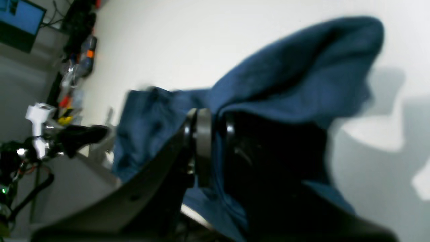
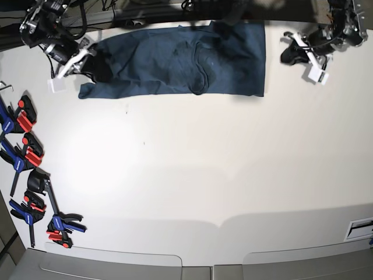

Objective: Fold the T-shirt properly
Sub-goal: 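Grasp the collar end with right gripper and lift it over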

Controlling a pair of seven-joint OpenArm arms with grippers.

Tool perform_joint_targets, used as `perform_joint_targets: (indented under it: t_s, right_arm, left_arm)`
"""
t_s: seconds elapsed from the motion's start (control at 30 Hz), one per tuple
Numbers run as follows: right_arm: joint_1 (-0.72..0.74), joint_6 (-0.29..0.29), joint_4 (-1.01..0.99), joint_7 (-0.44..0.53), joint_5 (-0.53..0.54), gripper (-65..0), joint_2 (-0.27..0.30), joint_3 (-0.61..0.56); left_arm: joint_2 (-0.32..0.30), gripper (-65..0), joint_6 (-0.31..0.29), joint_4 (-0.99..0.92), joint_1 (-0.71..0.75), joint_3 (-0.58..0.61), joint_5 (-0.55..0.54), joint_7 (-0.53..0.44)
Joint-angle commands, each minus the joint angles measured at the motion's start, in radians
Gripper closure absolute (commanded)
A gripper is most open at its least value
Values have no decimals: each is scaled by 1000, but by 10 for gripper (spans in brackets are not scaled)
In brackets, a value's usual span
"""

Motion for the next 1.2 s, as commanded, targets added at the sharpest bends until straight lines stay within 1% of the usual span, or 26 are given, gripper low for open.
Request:
perform_joint_targets:
  t_s: [0.0,0.1,0.23,0.37,0.43,0.57,0.67,0.77,0.83,0.97,1.13,1.17]
  right_arm:
    - [2,5,53,27,38,0,-11,-3]
    - [2,12,138,50,23,0,-82,-52]
    - [2,12,162,98,-34,0,-157,-202]
    - [3,12,162,168,-143,0,-221,-406]
    - [6,11,162,200,-214,0,-250,-512]
    - [44,11,162,226,-378,0,-306,-696]
    - [58,2,162,282,-510,0,-330,-800]
    - [58,-40,162,341,-646,0,-337,-874]
    - [58,-70,162,365,-711,0,-339,-906]
    - [58,-98,161,387,-762,0,-339,-932]
    - [58,-97,161,396,-759,0,-339,-932]
    - [58,-97,161,396,-755,-47,-339,-932]
  left_arm:
    - [-12,0,-9,15,0,-4,-27,-21]
    - [-12,0,-9,15,2,-4,-28,-19]
    - [-12,0,-9,15,2,-3,-30,-19]
    - [-12,0,-9,15,3,-3,-29,-19]
    - [-12,0,-9,15,5,-3,-29,-19]
    - [-12,0,-9,15,5,-3,-26,-19]
    - [-12,0,-9,15,5,-3,-26,-19]
    - [-12,0,-9,15,5,-3,-27,-20]
    - [-12,0,-9,15,5,-3,-27,-20]
    - [-12,0,-9,15,4,-3,-27,-21]
    - [-12,0,-9,15,4,-3,-27,-21]
    - [-12,0,-9,15,4,-3,-27,-21]
